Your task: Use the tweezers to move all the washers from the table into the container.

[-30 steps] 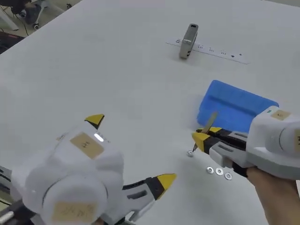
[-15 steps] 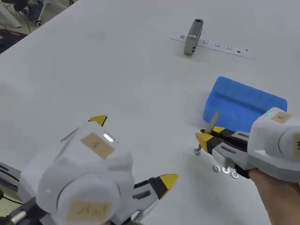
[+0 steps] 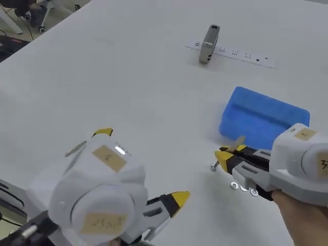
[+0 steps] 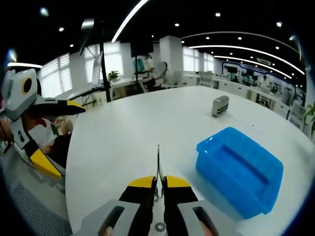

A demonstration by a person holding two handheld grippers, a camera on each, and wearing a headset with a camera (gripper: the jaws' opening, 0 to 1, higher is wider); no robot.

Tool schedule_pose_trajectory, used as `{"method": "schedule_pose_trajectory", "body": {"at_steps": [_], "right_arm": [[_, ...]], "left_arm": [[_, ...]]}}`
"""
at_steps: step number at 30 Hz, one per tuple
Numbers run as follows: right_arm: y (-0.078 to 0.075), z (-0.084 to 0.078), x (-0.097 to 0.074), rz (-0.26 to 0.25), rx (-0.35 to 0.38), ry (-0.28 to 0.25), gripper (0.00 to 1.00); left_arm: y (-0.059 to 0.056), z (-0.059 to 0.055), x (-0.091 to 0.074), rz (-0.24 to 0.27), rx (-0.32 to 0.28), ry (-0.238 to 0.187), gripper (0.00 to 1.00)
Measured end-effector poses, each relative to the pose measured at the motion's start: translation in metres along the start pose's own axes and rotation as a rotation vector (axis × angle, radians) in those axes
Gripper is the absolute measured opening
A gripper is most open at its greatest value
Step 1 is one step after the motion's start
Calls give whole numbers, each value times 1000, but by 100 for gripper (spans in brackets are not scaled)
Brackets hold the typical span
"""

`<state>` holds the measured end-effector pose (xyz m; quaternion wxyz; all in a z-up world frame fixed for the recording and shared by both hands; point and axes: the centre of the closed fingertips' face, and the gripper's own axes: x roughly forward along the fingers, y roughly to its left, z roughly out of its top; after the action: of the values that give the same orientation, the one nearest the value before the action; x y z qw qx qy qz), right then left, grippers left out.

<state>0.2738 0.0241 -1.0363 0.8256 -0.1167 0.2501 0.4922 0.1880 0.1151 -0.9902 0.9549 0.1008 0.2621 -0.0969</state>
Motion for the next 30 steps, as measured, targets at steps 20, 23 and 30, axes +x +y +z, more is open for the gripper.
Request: {"method": "schedule_pose_trajectory", "body": {"at_steps": [20,23,30], "right_arm": [[-12,47,-22,19,-13,-48,2],[-20,58,-25,12,-16,-62,2],[-37,79,-30,-29,-33,-97,2]], "left_arm": [[-6,2,0,-38,-18,-7,99],[-7,2,-1,-47,-16,-10,98],[-10,1,0,-62,-18,-3,98]]}}
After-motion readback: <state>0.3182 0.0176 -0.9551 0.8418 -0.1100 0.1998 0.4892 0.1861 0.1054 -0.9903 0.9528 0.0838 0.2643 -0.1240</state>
